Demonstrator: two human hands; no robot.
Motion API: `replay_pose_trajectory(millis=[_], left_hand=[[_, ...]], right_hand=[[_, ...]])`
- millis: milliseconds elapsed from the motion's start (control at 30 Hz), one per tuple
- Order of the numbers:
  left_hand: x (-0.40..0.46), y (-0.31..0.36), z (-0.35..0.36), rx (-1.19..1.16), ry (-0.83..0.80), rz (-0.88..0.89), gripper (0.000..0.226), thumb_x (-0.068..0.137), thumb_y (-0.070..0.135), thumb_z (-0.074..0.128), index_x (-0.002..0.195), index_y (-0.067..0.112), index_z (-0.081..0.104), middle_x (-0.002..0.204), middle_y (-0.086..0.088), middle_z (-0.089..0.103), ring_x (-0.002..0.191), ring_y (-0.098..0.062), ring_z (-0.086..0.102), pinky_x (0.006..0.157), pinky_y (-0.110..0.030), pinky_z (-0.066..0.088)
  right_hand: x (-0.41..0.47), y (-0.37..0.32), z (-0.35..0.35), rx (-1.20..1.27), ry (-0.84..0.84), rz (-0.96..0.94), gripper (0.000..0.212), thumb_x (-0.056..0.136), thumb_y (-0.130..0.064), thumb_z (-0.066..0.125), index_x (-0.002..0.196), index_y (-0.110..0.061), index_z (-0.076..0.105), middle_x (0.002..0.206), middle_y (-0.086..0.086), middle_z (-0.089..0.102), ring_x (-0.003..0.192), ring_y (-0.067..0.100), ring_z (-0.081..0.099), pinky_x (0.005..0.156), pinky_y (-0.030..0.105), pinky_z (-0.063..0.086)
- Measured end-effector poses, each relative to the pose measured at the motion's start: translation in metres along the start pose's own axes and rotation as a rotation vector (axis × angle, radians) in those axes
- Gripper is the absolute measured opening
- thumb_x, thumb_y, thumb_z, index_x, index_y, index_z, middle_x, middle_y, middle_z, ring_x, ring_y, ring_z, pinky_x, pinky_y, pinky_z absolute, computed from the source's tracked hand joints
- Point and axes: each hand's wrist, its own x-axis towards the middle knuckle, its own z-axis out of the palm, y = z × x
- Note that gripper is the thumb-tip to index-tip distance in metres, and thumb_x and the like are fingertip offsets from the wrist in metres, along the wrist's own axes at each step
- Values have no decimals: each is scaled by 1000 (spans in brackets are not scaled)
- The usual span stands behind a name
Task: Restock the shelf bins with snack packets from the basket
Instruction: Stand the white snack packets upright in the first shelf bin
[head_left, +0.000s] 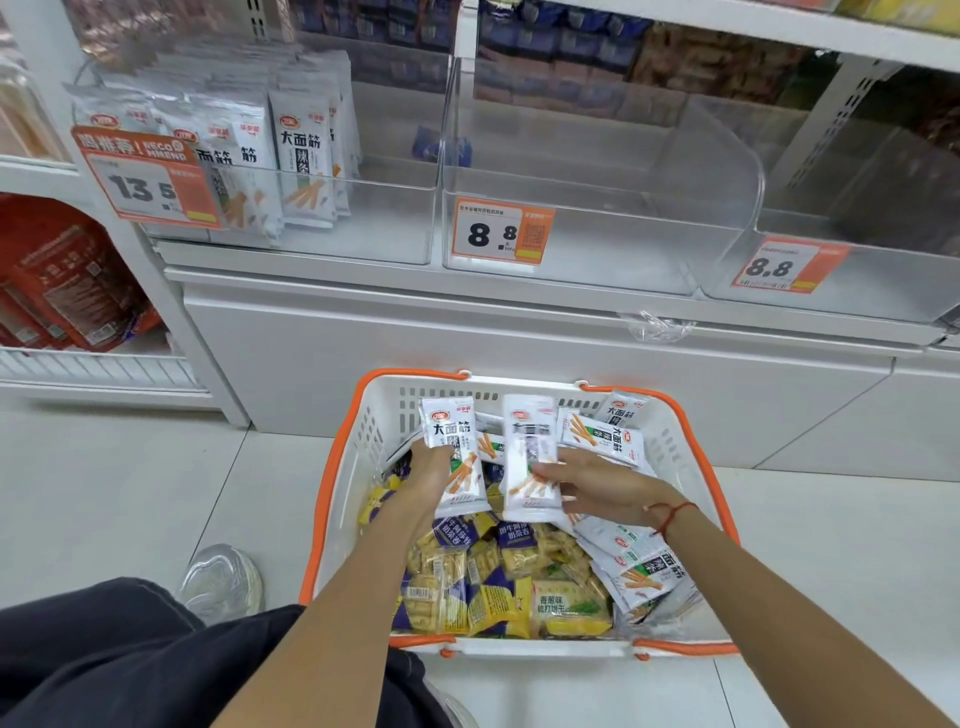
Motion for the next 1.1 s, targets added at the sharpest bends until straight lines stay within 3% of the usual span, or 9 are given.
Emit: replay_pose_trajectory(millis=[133, 233, 300, 500, 600, 733, 800, 967, 1100], left_hand=[[-2, -5, 3, -45, 2, -18, 40, 98, 23, 41, 136, 13, 44, 129, -12, 55, 114, -32, 55, 102, -49, 43], [-6, -2, 5, -114, -1, -88, 42, 100, 34, 37, 136, 14, 44, 137, -12, 51, 116, -32, 54, 100, -44, 43], [-8, 1, 6, -169, -8, -90, 40, 101, 34, 34, 129, 11, 51, 123, -17, 60, 102, -31, 59, 89, -40, 47], [5, -4, 9, -217, -35, -86, 44, 90, 32, 50, 128, 11, 52, 118, -16, 64, 102, -31, 62, 90, -41, 47], [6, -10, 4, -255, -77, -78, 37, 93, 27, 51, 127, 13, 54, 114, -13, 66, 97, -31, 64, 90, -44, 49], [8, -17, -8, -417, -145, -122, 18, 98, 22, 47, 111, 16, 59, 88, -7, 69, 69, -21, 66, 60, -34, 56], [10, -19, -12, -462, -179, -153, 17, 97, 25, 47, 104, 17, 59, 77, -5, 68, 61, -19, 65, 50, -28, 54], [12, -22, -9, -450, -236, -200, 25, 95, 29, 44, 108, 16, 59, 80, -5, 67, 67, -21, 62, 58, -29, 53], [14, -21, -6, -399, -205, -195, 20, 95, 25, 48, 109, 15, 59, 82, -6, 67, 68, -22, 63, 58, -31, 55]], right_hand=[[15, 2, 20, -90, 168, -99, 17, 93, -28, 60, 104, -19, 68, 110, 9, 69, 100, 21, 62, 103, 45, 45], [20, -2, 37, -55, 358, -184, 27, 86, -20, 69, 111, -12, 60, 104, 6, 69, 87, 15, 66, 71, 17, 52], [22, -4, 50, 46, 452, -235, 28, 81, -16, 74, 102, -12, 55, 96, 7, 68, 77, 15, 65, 58, 16, 50], [38, -3, 79, -128, 715, -295, 27, 73, -33, 80, 88, -17, 65, 81, -10, 62, 76, 7, 57, 71, 24, 47], [40, -2, 81, -121, 645, -323, 17, 84, -31, 71, 93, -17, 71, 81, -7, 64, 72, 7, 56, 73, 27, 48], [38, 1, 47, -122, 735, -246, 26, 98, -21, 47, 111, -13, 67, 87, 0, 66, 73, 20, 57, 73, 41, 53], [37, 11, 21, -359, 780, -122, 25, 97, -22, 47, 113, -13, 64, 101, 6, 68, 80, 23, 62, 74, 36, 52], [38, 32, 15, -942, 285, 162, 57, 84, -37, 68, 133, -16, 47, 137, 5, 45, 124, 24, 46, 97, 30, 41], [42, 32, 24, -1130, 388, 94, 33, 89, -29, 62, 120, -21, 59, 119, 4, 60, 103, 21, 60, 80, 29, 49]])
